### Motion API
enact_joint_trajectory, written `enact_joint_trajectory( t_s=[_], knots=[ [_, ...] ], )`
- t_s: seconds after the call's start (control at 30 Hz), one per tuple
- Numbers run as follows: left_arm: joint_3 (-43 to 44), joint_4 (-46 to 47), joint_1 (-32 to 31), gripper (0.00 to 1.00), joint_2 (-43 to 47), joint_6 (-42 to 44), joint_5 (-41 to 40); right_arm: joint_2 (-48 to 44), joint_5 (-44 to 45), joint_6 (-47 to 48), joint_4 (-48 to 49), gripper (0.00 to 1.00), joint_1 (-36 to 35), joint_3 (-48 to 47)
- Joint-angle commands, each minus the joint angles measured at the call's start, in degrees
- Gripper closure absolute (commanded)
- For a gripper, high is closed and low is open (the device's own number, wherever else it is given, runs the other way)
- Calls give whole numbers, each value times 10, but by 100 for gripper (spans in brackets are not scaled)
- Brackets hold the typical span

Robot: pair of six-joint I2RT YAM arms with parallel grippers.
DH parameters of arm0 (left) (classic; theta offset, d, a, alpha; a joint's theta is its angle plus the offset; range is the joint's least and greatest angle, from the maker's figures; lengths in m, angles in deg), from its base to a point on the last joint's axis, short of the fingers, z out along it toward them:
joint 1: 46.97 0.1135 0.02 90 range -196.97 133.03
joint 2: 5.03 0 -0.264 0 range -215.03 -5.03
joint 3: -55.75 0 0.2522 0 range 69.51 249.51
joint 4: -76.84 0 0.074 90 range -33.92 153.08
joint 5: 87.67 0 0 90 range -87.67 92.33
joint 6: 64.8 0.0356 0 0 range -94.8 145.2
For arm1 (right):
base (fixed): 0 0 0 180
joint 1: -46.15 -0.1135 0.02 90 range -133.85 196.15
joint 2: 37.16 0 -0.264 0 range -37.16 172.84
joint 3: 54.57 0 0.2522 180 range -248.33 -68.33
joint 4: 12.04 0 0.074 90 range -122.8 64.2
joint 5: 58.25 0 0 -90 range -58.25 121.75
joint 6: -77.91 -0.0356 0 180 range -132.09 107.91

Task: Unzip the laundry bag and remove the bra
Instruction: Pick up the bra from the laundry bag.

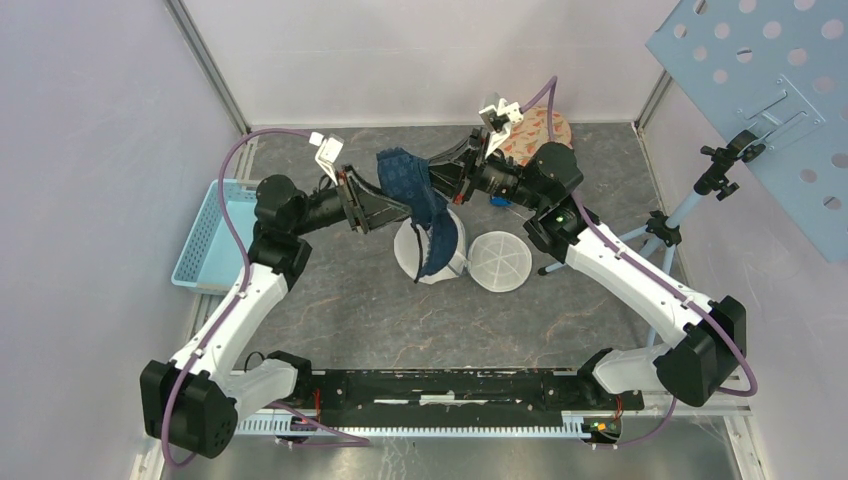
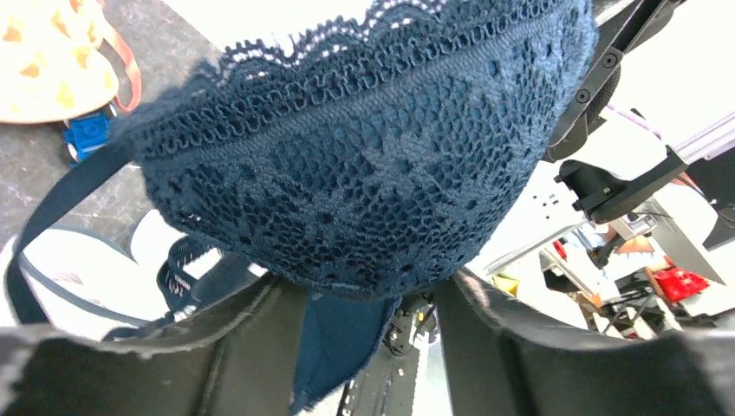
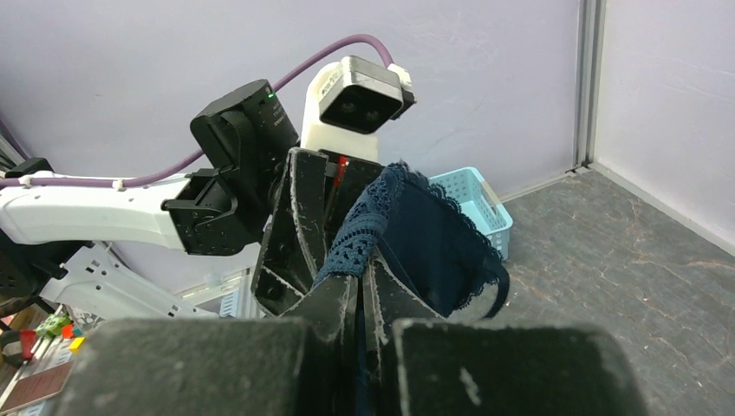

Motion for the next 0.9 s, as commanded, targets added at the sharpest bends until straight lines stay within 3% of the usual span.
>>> enact_joint_trajectory(
  t_s=[0.0,0.2,0.3,0.6,0.87],
  knots=[
    [-4,82,15,46,15,-48,14,-13,-1,14,27,96,-1,3],
    [10,2,23,81,35,3,3,-14,15,28,17,87,1,2],
    [26,-64,30,97,40,34,8,-14,20,36,6,65,1,1],
    [90,-318,77,98,75,189,44,-21,61,120,-72,2,1,12],
    [156,-535,187,98,62,333,102,-29,113,205,-146,2,20,37]
  ],
)
